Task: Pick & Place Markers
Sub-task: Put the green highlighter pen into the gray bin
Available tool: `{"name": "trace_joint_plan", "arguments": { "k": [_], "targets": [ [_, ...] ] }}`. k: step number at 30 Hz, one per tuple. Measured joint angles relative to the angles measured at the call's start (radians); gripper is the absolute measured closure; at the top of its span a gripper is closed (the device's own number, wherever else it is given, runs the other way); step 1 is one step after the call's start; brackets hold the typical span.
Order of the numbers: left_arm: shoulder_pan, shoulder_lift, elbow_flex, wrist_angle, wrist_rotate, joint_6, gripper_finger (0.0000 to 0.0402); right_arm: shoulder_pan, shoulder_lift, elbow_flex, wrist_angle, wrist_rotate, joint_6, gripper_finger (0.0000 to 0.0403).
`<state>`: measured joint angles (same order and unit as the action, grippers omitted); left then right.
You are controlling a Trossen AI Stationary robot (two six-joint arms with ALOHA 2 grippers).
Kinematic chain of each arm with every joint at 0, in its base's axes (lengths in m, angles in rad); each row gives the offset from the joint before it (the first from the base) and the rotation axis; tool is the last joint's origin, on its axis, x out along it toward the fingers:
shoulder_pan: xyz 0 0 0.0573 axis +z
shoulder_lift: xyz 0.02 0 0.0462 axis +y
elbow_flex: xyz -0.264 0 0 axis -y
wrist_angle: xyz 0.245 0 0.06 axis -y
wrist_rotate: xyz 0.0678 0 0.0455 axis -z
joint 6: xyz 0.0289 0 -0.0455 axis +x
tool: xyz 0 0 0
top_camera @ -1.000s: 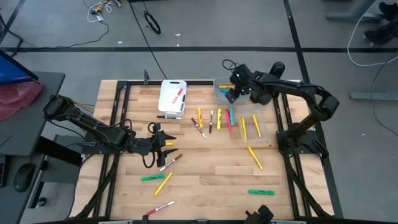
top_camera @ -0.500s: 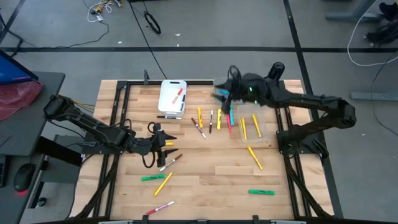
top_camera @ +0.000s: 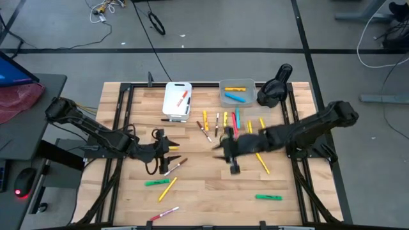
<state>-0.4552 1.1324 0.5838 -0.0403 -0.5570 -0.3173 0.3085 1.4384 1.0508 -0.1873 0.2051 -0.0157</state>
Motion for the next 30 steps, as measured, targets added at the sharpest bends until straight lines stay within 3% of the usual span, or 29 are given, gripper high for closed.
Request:
{"name": "trace_joint_plan", "arguments": {
  "k": [6,12,18,24,30],
  "targets": [
    [-0.075,0.0,0.0,-0.166,0.0,-0.182,0.0161,0.082,0.068,-0.001,-0.199,0.005,0.287,0.0282],
    [-0.156,0.0,0.0,-0.286,0.007,-0.35,0.0161,0.142,0.092,-0.08,-0.169,0.005,0.414,0.0289],
    [-0.265,0.0,0.0,-0.325,0.062,-0.487,0.0161,0.164,0.089,-0.334,0.201,0.024,0.581,0.0283],
    [-0.367,0.056,0.0,-0.325,0.065,-0.539,0.0161,0.139,0.092,-0.581,0.699,0.051,0.61,0.0239],
    [-0.445,0.189,0.0,-0.261,0.185,-0.633,0.0161,0.138,0.092,-0.661,0.882,0.158,0.568,0.0191]
  ]
}}
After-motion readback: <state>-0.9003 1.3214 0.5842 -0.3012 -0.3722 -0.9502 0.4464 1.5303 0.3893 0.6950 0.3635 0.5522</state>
